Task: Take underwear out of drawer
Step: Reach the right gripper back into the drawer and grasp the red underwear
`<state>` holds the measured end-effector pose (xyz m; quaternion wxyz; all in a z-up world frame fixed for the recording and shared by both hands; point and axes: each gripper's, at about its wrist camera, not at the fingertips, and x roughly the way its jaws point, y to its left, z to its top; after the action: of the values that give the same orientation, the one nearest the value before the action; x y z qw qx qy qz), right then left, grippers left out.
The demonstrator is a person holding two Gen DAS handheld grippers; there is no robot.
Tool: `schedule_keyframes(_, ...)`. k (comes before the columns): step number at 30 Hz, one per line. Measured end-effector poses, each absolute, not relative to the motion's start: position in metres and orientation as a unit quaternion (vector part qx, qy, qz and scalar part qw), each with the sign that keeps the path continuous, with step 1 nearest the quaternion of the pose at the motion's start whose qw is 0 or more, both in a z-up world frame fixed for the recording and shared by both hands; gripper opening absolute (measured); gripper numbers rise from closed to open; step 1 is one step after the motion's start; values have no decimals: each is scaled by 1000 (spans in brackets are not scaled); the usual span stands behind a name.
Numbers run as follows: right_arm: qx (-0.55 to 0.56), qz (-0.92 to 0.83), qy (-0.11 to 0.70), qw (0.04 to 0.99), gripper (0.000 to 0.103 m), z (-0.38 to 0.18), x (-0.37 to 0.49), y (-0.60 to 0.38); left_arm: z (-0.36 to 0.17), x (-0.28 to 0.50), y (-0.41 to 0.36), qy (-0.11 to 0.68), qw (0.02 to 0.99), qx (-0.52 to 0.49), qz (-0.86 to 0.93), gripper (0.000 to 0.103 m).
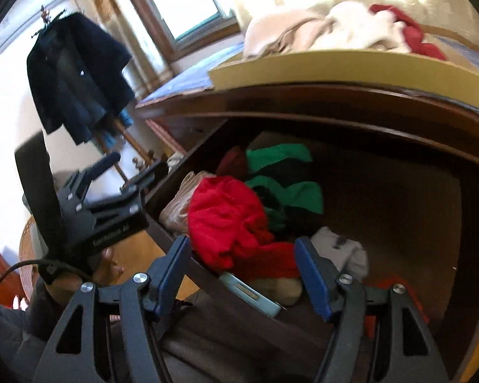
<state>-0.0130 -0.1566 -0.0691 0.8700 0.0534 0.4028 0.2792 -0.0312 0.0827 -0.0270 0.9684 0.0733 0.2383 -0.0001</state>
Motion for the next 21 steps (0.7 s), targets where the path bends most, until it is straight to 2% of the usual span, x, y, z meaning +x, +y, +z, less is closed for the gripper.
schedule_keyframes(5, 50, 289, 425, 857, 69, -77, -1, -140, -27, -11, 90, 236, 971, 39, -17, 103)
schedule_keyframes(12, 56, 306, 452, 836, 69, -86, 24, -123, -34, 10, 78, 240, 967, 80, 2, 103)
schedule_keyframes(17, 24, 305, 481, 821, 69, -99, 38, -98, -45, 16, 82, 256, 965, 60, 7, 103)
schedule_keyframes(21, 42, 306, 502, 808, 69, -108, 46, -94, -47, 19, 81, 254, 965, 64, 13, 103)
